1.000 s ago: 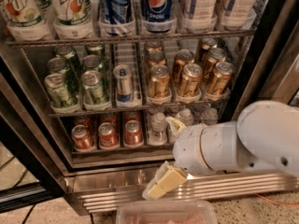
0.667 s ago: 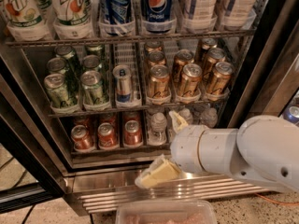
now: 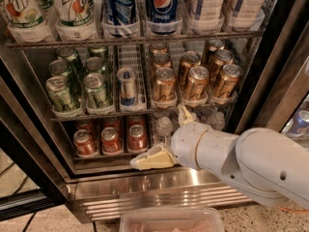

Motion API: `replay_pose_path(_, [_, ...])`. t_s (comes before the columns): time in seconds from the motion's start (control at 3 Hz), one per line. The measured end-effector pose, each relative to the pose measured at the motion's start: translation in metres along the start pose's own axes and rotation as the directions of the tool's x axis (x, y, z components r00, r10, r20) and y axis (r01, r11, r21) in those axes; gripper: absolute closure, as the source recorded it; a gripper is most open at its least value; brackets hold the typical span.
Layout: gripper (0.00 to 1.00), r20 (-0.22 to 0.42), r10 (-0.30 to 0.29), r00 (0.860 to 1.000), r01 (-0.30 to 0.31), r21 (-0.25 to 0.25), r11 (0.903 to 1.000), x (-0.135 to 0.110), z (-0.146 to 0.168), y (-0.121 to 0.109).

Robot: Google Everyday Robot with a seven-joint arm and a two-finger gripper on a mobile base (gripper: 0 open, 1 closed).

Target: Pick redbull can from middle shelf of fridge

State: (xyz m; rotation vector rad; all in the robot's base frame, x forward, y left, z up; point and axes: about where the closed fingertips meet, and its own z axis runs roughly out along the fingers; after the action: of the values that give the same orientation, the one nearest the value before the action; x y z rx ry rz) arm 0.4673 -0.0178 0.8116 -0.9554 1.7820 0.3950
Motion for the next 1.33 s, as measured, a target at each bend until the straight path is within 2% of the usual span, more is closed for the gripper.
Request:
replay_pose_path(0.33, [0.0,0.01,-0.007,1.0,0.007,-0.003,1.0,-0.002,0.0,0.003])
replay_pose_path(0.67, [0.0,0.058,-0.008,0.998,0.008,0.012,0.9999,-0.009,0.011,0.001])
replay_pose_path(1.0, [0.0,0.132,-0.002,0.991,-0.005,0.055,0.9985,-0.018,0.033,-0.004])
replay_pose_path(1.33, [0.06,0.194,0.005,0.981,-0.029,0.124,0.9919,-0.02,0.047,-0.007])
